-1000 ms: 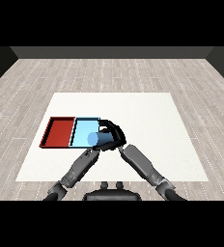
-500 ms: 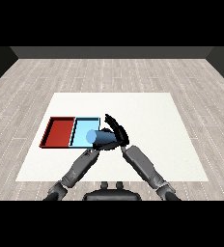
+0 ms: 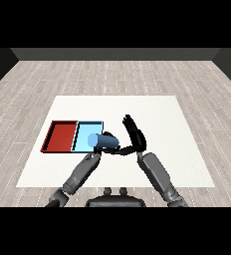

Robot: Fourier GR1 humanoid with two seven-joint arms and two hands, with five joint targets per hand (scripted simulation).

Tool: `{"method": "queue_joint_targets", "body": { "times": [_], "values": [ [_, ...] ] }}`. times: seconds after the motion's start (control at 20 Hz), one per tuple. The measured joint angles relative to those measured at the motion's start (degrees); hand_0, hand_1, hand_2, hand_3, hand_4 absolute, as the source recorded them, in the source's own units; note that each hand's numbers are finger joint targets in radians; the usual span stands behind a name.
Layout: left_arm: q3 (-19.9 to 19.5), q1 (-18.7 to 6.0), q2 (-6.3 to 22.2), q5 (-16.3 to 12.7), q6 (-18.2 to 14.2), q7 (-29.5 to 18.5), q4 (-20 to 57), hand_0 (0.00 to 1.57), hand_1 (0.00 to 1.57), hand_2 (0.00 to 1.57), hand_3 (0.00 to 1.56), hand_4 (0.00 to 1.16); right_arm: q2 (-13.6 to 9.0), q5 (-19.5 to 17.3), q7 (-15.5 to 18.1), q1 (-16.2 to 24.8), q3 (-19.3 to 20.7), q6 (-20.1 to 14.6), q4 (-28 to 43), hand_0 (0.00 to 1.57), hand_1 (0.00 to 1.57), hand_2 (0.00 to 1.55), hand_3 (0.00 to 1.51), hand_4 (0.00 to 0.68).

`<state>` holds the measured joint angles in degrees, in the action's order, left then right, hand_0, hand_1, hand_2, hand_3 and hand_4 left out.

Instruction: Pick the blue can and put it in the blue box

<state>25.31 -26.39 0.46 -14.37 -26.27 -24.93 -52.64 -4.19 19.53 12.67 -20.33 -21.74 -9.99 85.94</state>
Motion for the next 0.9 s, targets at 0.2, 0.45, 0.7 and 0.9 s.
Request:
{"method": "queue_joint_targets", "body": {
  "times": [0.2, 0.45, 0.7, 0.9],
  "values": [
    [-1.7, -0.4, 1.3, 1.4, 0.8, 0.5, 0.8, 1.57, 1.57, 1.57, 1.49, 1.13, -2.0, 0.1, 0.2, 6.5, 1.7, -0.2, 7.6, 0.0, 0.0, 0.0, 0.0, 0.0],
    [-4.3, -1.1, 4.1, 2.2, 1.8, 2.6, 1.0, 1.57, 1.57, 1.57, 1.51, 1.13, -5.4, 3.1, 0.1, 12.0, 7.3, 1.5, 14.8, 0.0, 0.0, 0.0, 0.0, 0.0],
    [-7.1, -1.5, 7.5, 3.3, 1.6, 5.7, 1.9, 1.57, 1.57, 1.57, 1.49, 1.13, -8.4, 5.7, 0.0, 14.3, 13.8, 3.4, 16.2, 0.0, 0.0, 0.0, 0.0, 0.0],
    [-11.8, -4.5, 10.9, 2.2, 3.0, 7.8, 8.7, 1.57, 1.57, 1.57, 1.51, 1.08, -8.5, 5.8, 1.2, 15.9, 15.5, 4.2, 14.8, 0.0, 0.0, 0.0, 0.0, 0.0]
  ]
}}
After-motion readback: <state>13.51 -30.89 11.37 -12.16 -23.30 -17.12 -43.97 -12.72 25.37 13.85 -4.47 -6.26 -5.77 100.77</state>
